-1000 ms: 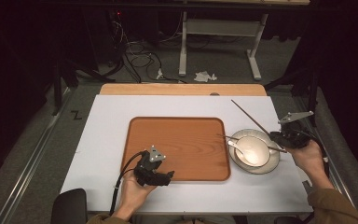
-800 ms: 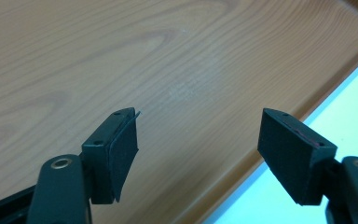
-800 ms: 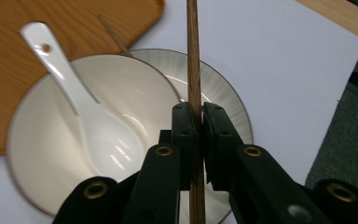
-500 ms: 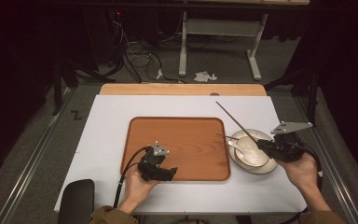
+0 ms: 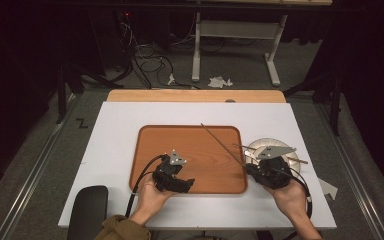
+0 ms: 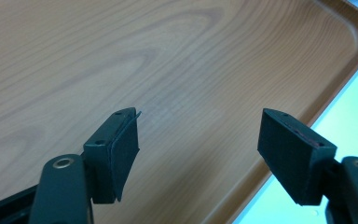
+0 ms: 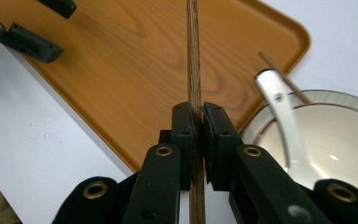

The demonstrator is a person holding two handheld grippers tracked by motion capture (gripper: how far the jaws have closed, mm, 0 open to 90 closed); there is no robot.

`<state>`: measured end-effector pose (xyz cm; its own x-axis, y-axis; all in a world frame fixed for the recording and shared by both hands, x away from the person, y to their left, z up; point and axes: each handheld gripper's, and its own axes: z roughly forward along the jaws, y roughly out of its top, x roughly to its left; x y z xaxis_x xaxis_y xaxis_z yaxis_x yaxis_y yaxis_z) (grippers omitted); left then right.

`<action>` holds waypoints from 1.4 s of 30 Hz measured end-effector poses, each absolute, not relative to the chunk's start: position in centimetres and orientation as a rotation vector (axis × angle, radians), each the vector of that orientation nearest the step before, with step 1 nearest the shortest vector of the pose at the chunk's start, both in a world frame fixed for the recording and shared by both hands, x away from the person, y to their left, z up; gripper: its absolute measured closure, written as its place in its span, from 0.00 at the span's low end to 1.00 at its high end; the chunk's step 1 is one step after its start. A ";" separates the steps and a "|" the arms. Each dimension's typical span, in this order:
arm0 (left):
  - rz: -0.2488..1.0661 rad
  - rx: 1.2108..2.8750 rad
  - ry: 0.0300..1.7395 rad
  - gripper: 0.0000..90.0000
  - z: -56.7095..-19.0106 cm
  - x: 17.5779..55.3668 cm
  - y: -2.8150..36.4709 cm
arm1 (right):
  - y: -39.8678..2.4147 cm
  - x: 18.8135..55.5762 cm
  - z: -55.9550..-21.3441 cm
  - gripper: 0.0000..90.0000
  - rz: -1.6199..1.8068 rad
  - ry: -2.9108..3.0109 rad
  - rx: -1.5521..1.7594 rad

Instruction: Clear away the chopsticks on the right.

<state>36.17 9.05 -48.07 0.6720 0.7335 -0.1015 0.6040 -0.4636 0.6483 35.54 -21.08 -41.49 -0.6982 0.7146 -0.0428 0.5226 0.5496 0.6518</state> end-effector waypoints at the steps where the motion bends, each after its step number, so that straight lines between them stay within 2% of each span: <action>1: 0.249 2.220 1.023 0.32 -48.1 36.2 9.0 | -20.6 35.5 -42.0 0.94 0.882 2.488 1.031; 13: 0.271 2.236 1.022 0.32 -48.1 36.1 8.9 | -18.1 36.5 -46.2 0.94 0.799 2.509 1.075; 31: 0.297 2.244 1.037 0.32 -48.2 35.5 9.2 | -17.1 38.0 -49.0 0.94 0.719 2.555 1.099; 42: 0.297 2.246 1.037 0.32 -48.2 35.5 9.3 | -17.8 38.3 -49.2 0.93 0.715 2.507 1.160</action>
